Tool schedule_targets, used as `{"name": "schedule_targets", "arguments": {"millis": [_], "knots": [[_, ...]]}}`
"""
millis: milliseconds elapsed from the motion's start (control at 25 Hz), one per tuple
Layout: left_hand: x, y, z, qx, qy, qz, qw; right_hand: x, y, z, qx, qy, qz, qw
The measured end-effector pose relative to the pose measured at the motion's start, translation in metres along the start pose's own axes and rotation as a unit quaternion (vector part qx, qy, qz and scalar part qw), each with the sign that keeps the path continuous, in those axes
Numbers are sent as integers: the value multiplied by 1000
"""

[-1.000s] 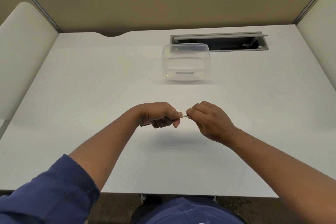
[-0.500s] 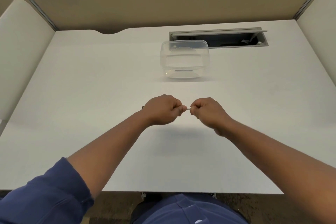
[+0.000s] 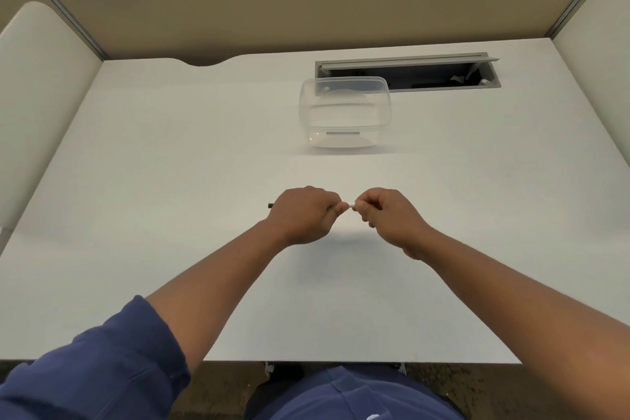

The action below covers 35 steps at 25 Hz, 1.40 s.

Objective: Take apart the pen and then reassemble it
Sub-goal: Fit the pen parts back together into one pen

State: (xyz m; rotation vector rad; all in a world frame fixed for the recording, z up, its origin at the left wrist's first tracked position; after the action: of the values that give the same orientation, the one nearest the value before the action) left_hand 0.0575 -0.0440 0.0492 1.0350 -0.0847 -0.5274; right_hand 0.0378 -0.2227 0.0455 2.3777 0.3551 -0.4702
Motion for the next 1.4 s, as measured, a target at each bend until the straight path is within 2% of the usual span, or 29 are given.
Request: {"name": "schedule_targets", "arguments": {"millis": [80, 160, 240, 400, 480, 560, 760, 920, 1040, 1120, 1240, 1400], "knots": [[1, 0, -3, -93, 49, -21, 994, -2, 2, 1, -95, 94, 94, 987], [1, 1, -1, -133, 55, -31, 989, -2, 5, 1, -158, 155, 129, 967], [3, 2, 1, -108, 33, -17, 993, -1, 6, 0, -143, 137, 108, 974], [3, -1, 5, 12, -62, 39, 997, 1, 7, -1, -18, 16, 15, 1000], [4, -4, 5, 33, -75, 41, 996, 2, 8, 2, 17, -19, -22, 999], [7, -5, 3, 29, -60, 35, 997, 3, 11, 4, 11, -8, -10, 1000], [14, -5, 2, -25, -20, 6, 999, 7, 11, 3, -75, 62, 76, 992], [12, -1, -16, -72, -11, 22, 997, 15, 21, 12, -77, 40, 122, 989], [8, -1, -39, -218, 68, 61, 972, 23, 27, 27, -51, 10, 128, 990], [6, -6, -53, -279, 116, 71, 951, 28, 28, 36, -44, 3, 132, 990], [6, -13, -64, -310, 148, 81, 936, 35, 24, 42, -53, 5, 132, 990], [12, -18, -67, -314, 154, 93, 932, 44, 21, 51, -73, 6, 133, 988]]}}
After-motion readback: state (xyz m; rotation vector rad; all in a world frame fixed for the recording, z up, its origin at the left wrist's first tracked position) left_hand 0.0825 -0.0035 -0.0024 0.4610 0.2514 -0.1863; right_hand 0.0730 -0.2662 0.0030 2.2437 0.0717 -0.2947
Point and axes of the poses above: each hand's wrist, its own x-axis towards the middle knuckle, its own y-axis out of the back of the hand, z = x × y, the point moved 3 cm from there along x, towards the middle knuckle, and after that the axes turned 15 degrees about -x, right-handed, at the moved point
